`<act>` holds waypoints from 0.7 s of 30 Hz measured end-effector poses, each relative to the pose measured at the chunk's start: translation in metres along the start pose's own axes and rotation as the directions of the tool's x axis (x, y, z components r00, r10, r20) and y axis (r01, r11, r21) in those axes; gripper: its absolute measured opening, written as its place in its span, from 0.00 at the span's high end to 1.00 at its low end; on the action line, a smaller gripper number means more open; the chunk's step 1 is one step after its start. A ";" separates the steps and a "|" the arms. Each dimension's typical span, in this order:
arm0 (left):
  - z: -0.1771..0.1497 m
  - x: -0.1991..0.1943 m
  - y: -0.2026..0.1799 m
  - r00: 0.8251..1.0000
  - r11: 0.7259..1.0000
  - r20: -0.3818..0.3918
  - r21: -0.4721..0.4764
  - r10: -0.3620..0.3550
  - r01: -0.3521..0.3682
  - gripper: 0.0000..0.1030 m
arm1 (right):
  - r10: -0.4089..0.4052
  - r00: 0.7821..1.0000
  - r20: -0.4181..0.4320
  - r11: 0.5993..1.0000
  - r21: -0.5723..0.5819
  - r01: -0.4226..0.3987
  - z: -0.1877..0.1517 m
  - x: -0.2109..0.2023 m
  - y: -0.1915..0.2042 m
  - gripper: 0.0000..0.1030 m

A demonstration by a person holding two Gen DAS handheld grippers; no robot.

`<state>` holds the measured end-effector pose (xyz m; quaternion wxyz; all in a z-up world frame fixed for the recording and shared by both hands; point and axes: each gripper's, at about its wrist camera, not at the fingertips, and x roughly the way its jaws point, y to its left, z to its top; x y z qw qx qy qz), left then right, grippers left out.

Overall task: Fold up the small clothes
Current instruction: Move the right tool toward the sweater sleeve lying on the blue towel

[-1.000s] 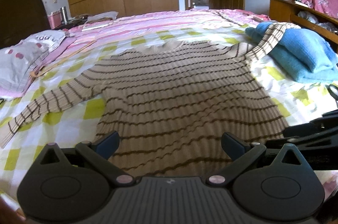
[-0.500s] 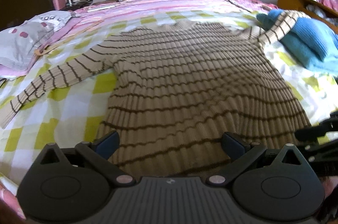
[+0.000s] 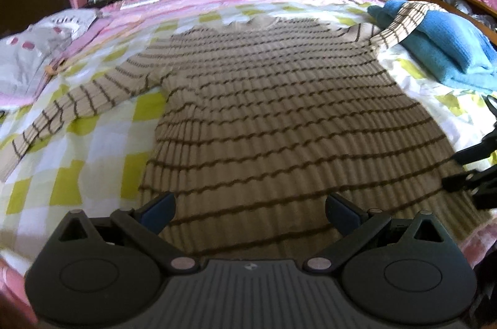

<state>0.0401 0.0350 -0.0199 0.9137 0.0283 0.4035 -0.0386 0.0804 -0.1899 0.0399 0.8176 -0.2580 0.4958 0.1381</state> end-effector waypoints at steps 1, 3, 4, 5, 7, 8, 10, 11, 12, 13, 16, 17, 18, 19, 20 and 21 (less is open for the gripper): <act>-0.001 0.002 0.002 1.000 1.000 -0.019 -0.004 0.009 -0.009 0.00 | -0.012 1.000 -0.009 1.000 0.000 0.012 -0.002 0.000 -0.003 0.67; -0.006 0.006 0.005 0.997 0.999 -0.062 -0.001 0.043 -0.044 0.00 | -0.031 0.999 -0.019 1.000 -0.005 0.031 -0.005 -0.001 -0.008 0.66; -0.007 0.008 0.006 0.995 0.998 -0.080 0.002 0.061 -0.061 0.00 | -0.030 0.999 -0.023 1.000 -0.003 0.030 -0.006 -0.001 -0.009 0.66; -0.009 0.010 0.008 0.992 0.997 -0.098 0.001 0.073 -0.073 0.00 | -0.029 0.999 -0.025 1.000 -0.001 0.029 -0.008 -0.002 -0.010 0.66; -0.011 0.011 0.012 0.990 0.997 -0.119 -0.016 0.072 -0.075 0.00 | -0.029 0.999 -0.029 1.000 0.000 0.029 -0.009 -0.003 -0.012 0.66; -0.011 0.009 0.014 0.991 0.997 -0.116 -0.027 0.063 -0.066 0.00 | -0.029 0.999 -0.026 1.000 0.002 0.029 -0.009 -0.005 -0.012 0.66; -0.009 0.004 0.017 0.994 0.998 -0.095 -0.045 0.049 -0.054 0.00 | -0.024 1.000 -0.011 1.000 0.009 0.024 -0.007 -0.012 -0.014 0.66; -0.008 0.002 0.017 0.996 0.998 -0.080 -0.047 0.048 -0.052 0.00 | -0.018 1.000 0.005 1.000 0.019 0.018 -0.007 -0.016 -0.016 0.66; -0.006 0.001 0.017 0.997 0.998 -0.062 -0.050 0.047 -0.050 0.00 | -0.012 1.000 0.026 0.999 0.033 0.012 -0.006 -0.021 -0.018 0.64; -0.003 0.000 0.017 0.998 0.997 -0.048 -0.052 0.045 -0.048 0.00 | -0.005 0.999 0.052 0.998 0.055 0.002 -0.004 -0.025 -0.019 0.63; 0.007 0.005 0.015 0.999 0.997 -0.029 -0.058 0.042 -0.044 0.00 | 0.043 0.991 0.126 0.991 0.119 -0.058 0.002 -0.031 -0.021 0.63; 0.010 0.006 0.015 0.999 0.997 -0.023 -0.060 0.039 -0.041 0.00 | 0.054 0.989 0.139 0.988 0.133 -0.073 0.003 -0.030 -0.021 0.62; 0.013 0.008 0.013 0.999 0.998 -0.017 -0.060 0.035 -0.036 0.00 | 0.061 0.987 0.148 0.986 0.144 -0.083 0.006 -0.027 -0.020 0.62; 0.015 0.010 0.011 0.999 0.998 -0.016 -0.058 0.031 -0.032 0.00 | 0.068 0.985 0.158 0.984 0.154 -0.093 0.008 -0.024 -0.019 0.62; 0.016 0.012 0.010 0.999 0.998 -0.015 -0.055 0.029 -0.029 0.00 | 0.078 0.983 0.165 0.981 0.163 -0.105 0.010 -0.020 -0.018 0.62; 0.017 0.014 0.007 1.000 0.998 -0.016 -0.049 0.026 -0.027 0.00 | 0.085 0.983 0.162 0.978 0.173 -0.113 0.012 -0.014 -0.018 0.62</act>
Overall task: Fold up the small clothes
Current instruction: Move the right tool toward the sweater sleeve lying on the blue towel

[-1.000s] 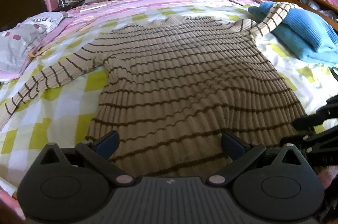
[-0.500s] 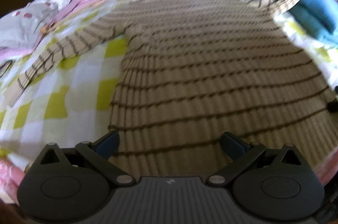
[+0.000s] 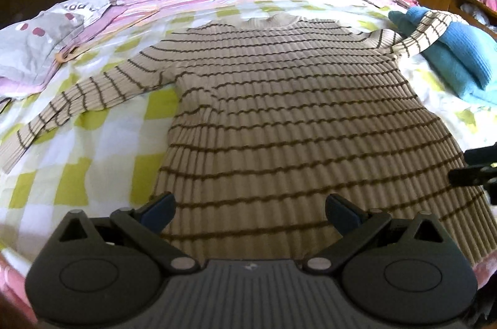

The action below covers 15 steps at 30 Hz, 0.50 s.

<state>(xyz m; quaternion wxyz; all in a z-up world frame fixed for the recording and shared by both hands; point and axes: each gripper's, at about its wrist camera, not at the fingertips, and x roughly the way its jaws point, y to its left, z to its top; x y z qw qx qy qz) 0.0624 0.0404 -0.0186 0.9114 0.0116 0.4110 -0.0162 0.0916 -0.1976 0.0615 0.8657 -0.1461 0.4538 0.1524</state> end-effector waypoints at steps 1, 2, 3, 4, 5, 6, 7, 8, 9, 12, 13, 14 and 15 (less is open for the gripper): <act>0.000 0.002 -0.002 1.000 1.000 -0.005 0.008 -0.001 0.001 0.00 | 0.003 1.000 -0.011 1.000 0.015 -0.003 -0.001 0.004 0.000 0.62; -0.002 0.004 -0.003 1.000 1.000 -0.014 0.015 -0.001 0.001 0.00 | 0.007 1.000 -0.024 1.000 0.028 -0.006 -0.002 0.009 -0.001 0.62; -0.004 0.007 -0.004 1.000 1.000 -0.025 0.020 -0.002 0.002 0.00 | 0.009 0.999 -0.035 0.999 0.037 -0.008 -0.004 0.013 -0.003 0.62; -0.006 0.009 -0.005 0.999 1.000 -0.039 0.024 -0.004 0.005 0.00 | 0.007 0.999 -0.048 0.999 0.043 -0.005 -0.006 0.014 -0.004 0.62; -0.008 0.013 -0.005 0.998 1.000 -0.057 0.025 -0.006 0.007 0.00 | 0.004 0.998 -0.056 0.999 0.047 -0.001 -0.008 0.015 -0.006 0.62; -0.010 0.015 -0.005 0.997 1.000 -0.071 0.025 -0.007 0.009 0.00 | 0.002 0.998 -0.060 0.999 0.050 0.001 -0.010 0.015 -0.008 0.62; -0.012 0.017 -0.005 0.997 1.000 -0.080 0.024 -0.009 0.011 0.00 | 0.002 0.998 -0.061 0.998 0.055 0.001 -0.012 0.014 -0.010 0.62; -0.013 0.018 -0.006 0.997 1.000 -0.082 0.025 -0.009 0.011 0.00 | 0.003 0.998 -0.060 0.998 0.062 0.000 -0.013 0.013 -0.012 0.62; -0.012 0.018 -0.006 0.997 1.000 -0.082 0.027 -0.008 0.010 0.00 | 0.003 0.998 -0.059 0.998 0.070 0.001 -0.013 0.012 -0.014 0.62; -0.009 0.017 -0.009 0.997 0.999 -0.074 0.030 -0.009 0.012 0.00 | 0.003 0.999 -0.040 0.996 0.087 0.001 -0.009 0.010 -0.016 0.62; -0.007 0.016 -0.010 0.998 0.999 -0.069 0.032 -0.013 0.015 0.00 | 0.006 0.999 -0.031 0.996 0.094 -0.003 -0.007 0.008 -0.018 0.62; -0.004 0.015 -0.012 0.998 0.999 -0.064 0.034 -0.018 0.020 0.00 | 0.008 1.000 -0.023 0.995 0.100 -0.005 -0.005 0.007 -0.019 0.62; -0.001 0.015 -0.014 0.998 0.999 -0.057 0.036 -0.023 0.025 0.00 | 0.008 1.000 -0.013 0.994 0.105 -0.007 -0.003 0.006 -0.021 0.62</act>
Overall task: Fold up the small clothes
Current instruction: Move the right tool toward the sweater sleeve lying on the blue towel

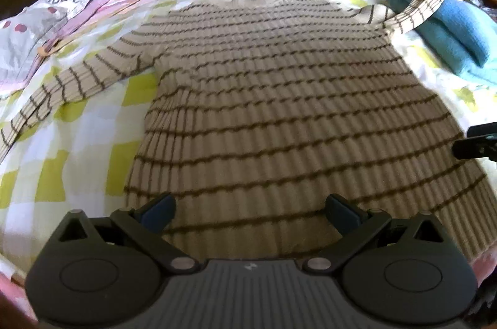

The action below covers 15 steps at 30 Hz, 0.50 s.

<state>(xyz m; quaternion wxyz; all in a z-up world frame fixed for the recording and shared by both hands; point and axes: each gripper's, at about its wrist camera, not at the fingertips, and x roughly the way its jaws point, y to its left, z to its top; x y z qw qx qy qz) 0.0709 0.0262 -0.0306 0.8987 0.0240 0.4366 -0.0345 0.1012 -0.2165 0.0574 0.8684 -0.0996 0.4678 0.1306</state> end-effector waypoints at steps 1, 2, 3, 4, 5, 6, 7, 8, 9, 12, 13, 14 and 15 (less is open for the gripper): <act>0.004 -0.001 -0.003 1.000 1.000 0.010 0.004 -0.006 0.006 0.00 | 0.001 1.000 0.009 1.000 0.003 -0.001 0.002 -0.001 -0.001 0.61; 0.009 -0.002 -0.006 1.000 1.000 0.019 0.009 -0.011 0.011 0.00 | 0.002 1.000 0.015 1.000 0.004 -0.002 0.005 -0.001 -0.001 0.61; 0.013 -0.002 -0.009 0.999 1.000 0.029 0.014 -0.017 0.016 0.00 | 0.002 1.000 0.021 1.000 0.006 -0.002 0.007 0.000 -0.002 0.61; 0.018 -0.002 -0.012 0.999 1.000 0.038 0.019 -0.024 0.023 0.00 | 0.001 1.000 0.028 1.000 0.008 -0.002 0.009 -0.001 -0.003 0.61; 0.022 -0.002 -0.015 0.999 0.999 0.045 0.024 -0.031 0.030 0.00 | 0.001 0.999 0.035 1.000 0.014 -0.002 0.011 -0.002 -0.005 0.61; 0.026 -0.002 -0.018 0.998 0.999 0.051 0.031 -0.038 0.037 0.00 | 0.003 0.999 0.041 1.000 0.024 -0.004 0.014 -0.003 -0.008 0.61; 0.030 -0.002 -0.022 0.997 0.998 0.057 0.040 -0.044 0.042 0.00 | 0.006 0.999 0.045 0.999 0.036 -0.008 0.015 -0.003 -0.010 0.61; 0.034 -0.001 -0.025 0.997 0.998 0.062 0.049 -0.048 0.045 0.00 | 0.011 0.999 0.047 0.999 0.051 -0.013 0.017 -0.004 -0.014 0.61; 0.038 0.000 -0.029 0.997 0.997 0.065 0.057 -0.051 0.047 0.00 | 0.016 0.999 0.050 0.998 0.065 -0.019 0.018 -0.005 -0.017 0.61; 0.047 0.003 -0.040 0.995 0.995 0.073 0.079 -0.069 0.063 0.00 | 0.010 0.998 0.067 0.995 0.095 -0.016 0.022 -0.009 -0.029 0.62; 0.050 0.004 -0.044 0.995 0.994 0.076 0.086 -0.071 0.065 0.00 | 0.005 0.997 0.073 0.995 0.103 -0.013 0.024 -0.010 -0.033 0.62; 0.054 0.005 -0.048 0.994 0.993 0.079 0.095 -0.077 0.069 0.00 | 0.002 0.997 0.079 0.994 0.112 -0.011 0.026 -0.011 -0.036 0.62; 0.057 0.006 -0.051 0.993 0.992 0.083 0.104 -0.082 0.073 0.00 | -0.001 0.996 0.086 0.992 0.125 -0.010 0.029 -0.013 -0.042 0.62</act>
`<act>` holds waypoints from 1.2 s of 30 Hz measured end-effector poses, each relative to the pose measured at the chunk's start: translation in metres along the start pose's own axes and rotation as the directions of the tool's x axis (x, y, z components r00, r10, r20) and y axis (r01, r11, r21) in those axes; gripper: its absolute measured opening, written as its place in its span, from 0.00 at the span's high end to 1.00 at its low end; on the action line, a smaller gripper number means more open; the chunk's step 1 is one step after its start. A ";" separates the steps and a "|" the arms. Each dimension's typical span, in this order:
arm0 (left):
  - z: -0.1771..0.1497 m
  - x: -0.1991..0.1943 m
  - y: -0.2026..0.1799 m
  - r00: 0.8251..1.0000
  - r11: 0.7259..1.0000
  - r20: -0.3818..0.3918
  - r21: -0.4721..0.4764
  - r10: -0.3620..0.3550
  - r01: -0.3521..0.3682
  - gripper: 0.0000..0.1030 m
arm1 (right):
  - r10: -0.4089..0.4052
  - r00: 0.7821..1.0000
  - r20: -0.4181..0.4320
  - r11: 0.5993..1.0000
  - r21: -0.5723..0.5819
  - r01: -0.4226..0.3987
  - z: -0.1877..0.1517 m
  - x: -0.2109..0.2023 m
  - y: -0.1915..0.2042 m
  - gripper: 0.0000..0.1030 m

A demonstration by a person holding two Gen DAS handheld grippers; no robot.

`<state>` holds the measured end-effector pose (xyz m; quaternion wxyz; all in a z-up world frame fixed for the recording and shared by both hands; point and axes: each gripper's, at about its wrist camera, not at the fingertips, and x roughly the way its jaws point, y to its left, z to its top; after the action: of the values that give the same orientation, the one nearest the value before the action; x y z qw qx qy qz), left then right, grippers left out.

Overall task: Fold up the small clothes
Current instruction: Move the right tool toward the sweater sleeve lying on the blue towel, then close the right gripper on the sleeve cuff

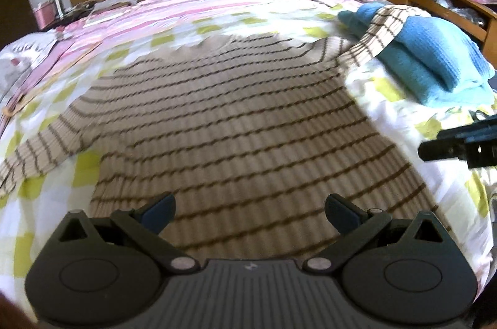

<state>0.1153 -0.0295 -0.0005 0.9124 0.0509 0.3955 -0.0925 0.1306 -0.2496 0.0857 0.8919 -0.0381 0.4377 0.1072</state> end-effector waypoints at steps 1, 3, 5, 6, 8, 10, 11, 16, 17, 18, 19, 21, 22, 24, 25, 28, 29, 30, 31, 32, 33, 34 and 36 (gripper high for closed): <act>0.004 0.001 -0.003 1.000 1.000 0.006 0.010 -0.004 0.004 0.00 | -0.002 1.000 0.006 1.000 0.011 0.002 0.003 -0.001 -0.004 0.62; 0.014 0.002 -0.010 1.000 1.000 0.021 0.028 -0.009 0.008 0.00 | -0.009 1.000 0.025 0.999 0.032 0.008 0.012 -0.004 -0.015 0.62; 0.024 0.003 -0.016 0.999 0.999 0.038 0.041 -0.017 0.015 0.00 | -0.022 0.998 0.051 0.998 0.054 0.019 0.023 -0.008 -0.027 0.62; 0.031 0.004 -0.020 0.999 0.999 0.047 0.047 -0.023 0.021 0.00 | -0.026 0.998 0.062 0.998 0.065 0.022 0.029 -0.009 -0.033 0.62; 0.040 0.007 -0.027 0.998 0.998 0.060 0.056 -0.034 0.031 0.00 | -0.035 0.996 0.079 0.996 0.087 0.028 0.040 -0.012 -0.045 0.62; 0.051 0.010 -0.035 0.996 0.997 0.075 0.071 -0.045 0.039 0.00 | -0.051 0.994 0.093 0.993 0.109 0.040 0.054 -0.013 -0.059 0.62; 0.056 0.012 -0.039 0.995 0.996 0.083 0.077 -0.048 0.042 0.00 | -0.060 0.993 0.101 0.992 0.120 0.048 0.061 -0.013 -0.065 0.62; 0.088 0.021 -0.054 0.989 0.995 0.130 0.083 -0.067 0.056 0.00 | -0.095 0.987 0.131 0.982 0.174 0.072 0.096 -0.011 -0.096 0.63; 0.095 0.023 -0.056 0.988 0.995 0.138 0.081 -0.069 0.058 0.00 | -0.103 0.985 0.136 0.979 0.189 0.077 0.104 -0.010 -0.102 0.63; 0.102 0.025 -0.058 0.987 0.995 0.145 0.077 -0.071 0.060 0.00 | -0.110 0.984 0.138 0.975 0.207 0.080 0.111 -0.009 -0.108 0.63; 0.108 0.027 -0.059 0.986 0.995 0.151 0.072 -0.074 0.063 0.00 | -0.115 0.983 0.141 0.970 0.227 0.081 0.118 -0.008 -0.115 0.63; 0.118 0.032 -0.062 0.984 0.996 0.159 0.062 -0.077 0.067 0.00 | -0.129 0.981 0.144 0.959 0.270 0.086 0.133 -0.002 -0.129 0.63; 0.122 0.035 -0.063 0.983 0.996 0.164 0.057 -0.076 0.067 0.00 | -0.138 0.980 0.145 0.953 0.288 0.092 0.141 0.001 -0.136 0.63; 0.129 0.039 -0.066 0.982 0.997 0.177 0.049 -0.068 0.060 0.00 | -0.152 0.978 0.144 0.940 0.328 0.098 0.154 0.008 -0.149 0.63; 0.133 0.041 -0.067 0.981 0.997 0.181 0.045 -0.066 0.059 0.00 | -0.156 0.977 0.144 0.933 0.347 0.098 0.160 0.010 -0.155 0.63; 0.144 0.050 -0.070 0.980 0.998 0.188 0.034 -0.064 0.058 0.00 | -0.177 0.974 0.140 0.912 0.397 0.108 0.177 0.021 -0.169 0.63; 0.147 0.053 -0.070 0.980 0.998 0.190 0.030 -0.063 0.059 0.00 | -0.186 0.973 0.137 0.904 0.413 0.115 0.182 0.025 -0.173 0.63; 0.150 0.056 -0.071 0.980 0.998 0.191 0.027 -0.064 0.060 0.00 | -0.195 0.972 0.133 0.893 0.433 0.120 0.187 0.029 -0.179 0.63; 0.153 0.059 -0.072 0.979 0.998 0.192 0.026 -0.064 0.060 0.00 | -0.198 0.971 0.131 0.885 0.450 0.120 0.192 0.032 -0.184 0.63; 0.155 0.061 -0.074 0.979 0.998 0.194 0.027 -0.065 0.061 0.00 | -0.202 0.971 0.128 0.875 0.469 0.120 0.196 0.035 -0.189 0.63; 0.156 0.063 -0.075 0.979 0.998 0.195 0.030 -0.066 0.062 0.00 | -0.208 0.970 0.125 0.866 0.484 0.123 0.199 0.039 -0.194 0.63; 0.157 0.065 -0.076 0.978 0.997 0.195 0.032 -0.069 0.064 0.00 | -0.219 0.968 0.122 0.859 0.495 0.133 0.203 0.042 -0.198 0.63; 0.158 0.069 -0.077 0.978 0.997 0.193 0.034 -0.075 0.070 0.00 | -0.252 0.962 0.106 0.845 0.508 0.165 0.207 0.047 -0.205 0.63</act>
<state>0.2574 -0.1402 0.0552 0.9419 0.0396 0.3048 -0.1356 0.3645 -0.4083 0.1702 0.9119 0.1531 0.3665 -0.1032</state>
